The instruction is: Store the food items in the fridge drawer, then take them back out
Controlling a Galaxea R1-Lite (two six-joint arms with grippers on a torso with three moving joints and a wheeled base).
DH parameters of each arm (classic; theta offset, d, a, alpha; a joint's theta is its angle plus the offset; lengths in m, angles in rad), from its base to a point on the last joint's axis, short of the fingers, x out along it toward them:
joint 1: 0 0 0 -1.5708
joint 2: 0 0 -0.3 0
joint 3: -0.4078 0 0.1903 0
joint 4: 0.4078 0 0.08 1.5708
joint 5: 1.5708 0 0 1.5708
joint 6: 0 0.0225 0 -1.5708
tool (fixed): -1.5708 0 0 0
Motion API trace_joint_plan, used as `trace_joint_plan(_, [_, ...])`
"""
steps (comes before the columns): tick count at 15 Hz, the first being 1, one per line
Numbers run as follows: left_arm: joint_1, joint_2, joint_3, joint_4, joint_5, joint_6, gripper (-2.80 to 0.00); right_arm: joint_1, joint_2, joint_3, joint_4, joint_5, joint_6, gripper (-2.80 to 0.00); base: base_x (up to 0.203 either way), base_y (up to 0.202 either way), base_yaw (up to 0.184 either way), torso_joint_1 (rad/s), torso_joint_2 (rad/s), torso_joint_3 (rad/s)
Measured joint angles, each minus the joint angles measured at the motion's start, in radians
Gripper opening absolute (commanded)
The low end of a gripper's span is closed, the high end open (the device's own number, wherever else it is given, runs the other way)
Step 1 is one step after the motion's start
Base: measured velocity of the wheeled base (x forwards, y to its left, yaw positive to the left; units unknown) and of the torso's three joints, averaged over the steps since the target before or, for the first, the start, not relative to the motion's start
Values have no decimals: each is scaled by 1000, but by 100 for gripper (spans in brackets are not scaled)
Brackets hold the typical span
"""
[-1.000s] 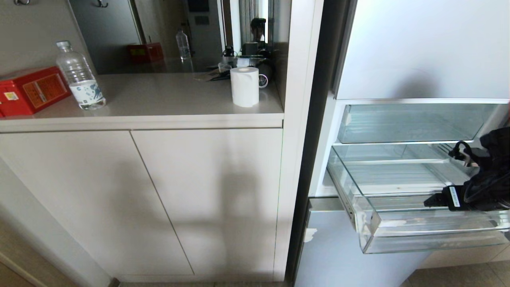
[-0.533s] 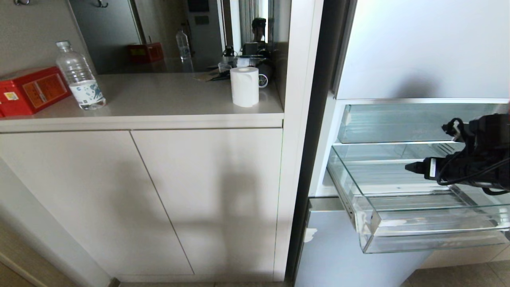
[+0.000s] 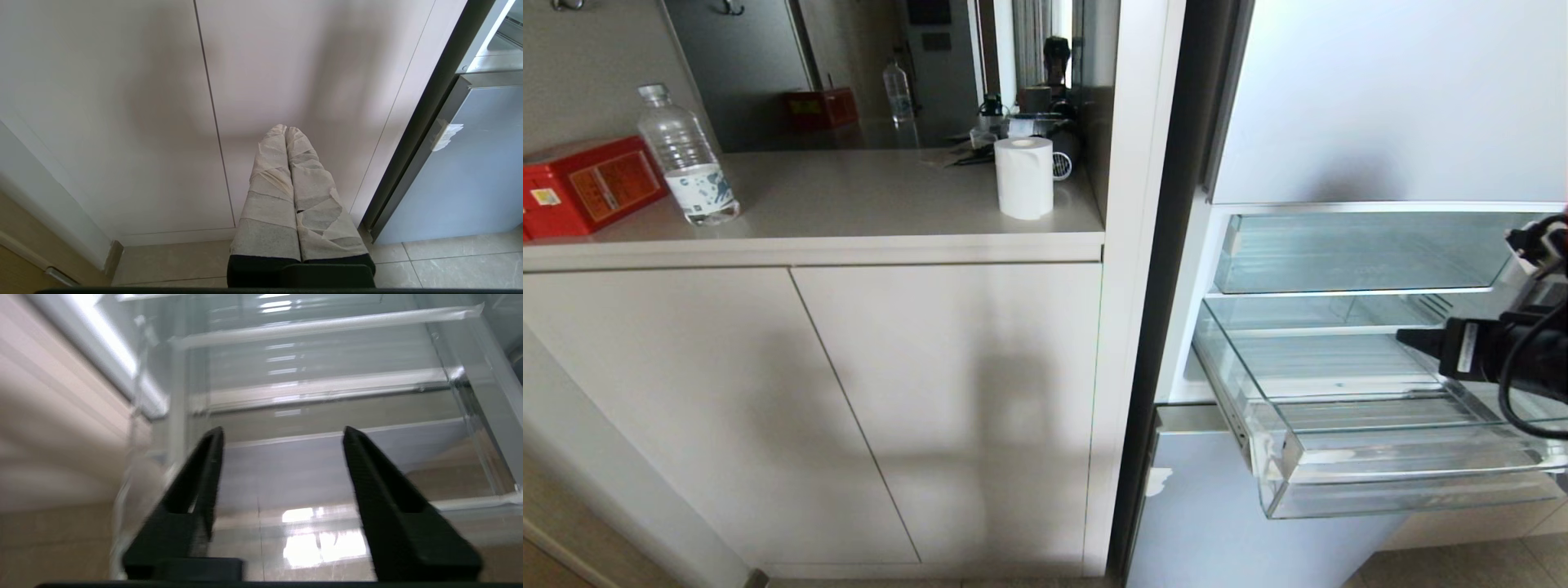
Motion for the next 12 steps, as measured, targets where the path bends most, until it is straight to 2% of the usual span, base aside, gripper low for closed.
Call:
trace_joint_plan(4, [0, 0, 0, 0, 0, 0, -280, 69, -326, 230, 45, 7, -3, -280, 0, 0, 0, 0, 0, 0])
trace_joint_plan(7, [0, 0, 0, 0, 0, 0, -280, 93, -535, 400, 55, 44, -7, -280, 0, 0, 0, 0, 0, 0])
trace_joint_plan(12, [0, 0, 0, 0, 0, 0, -280, 106, -843, 542, 89, 82, -90, -280, 0, 0, 0, 0, 0, 0])
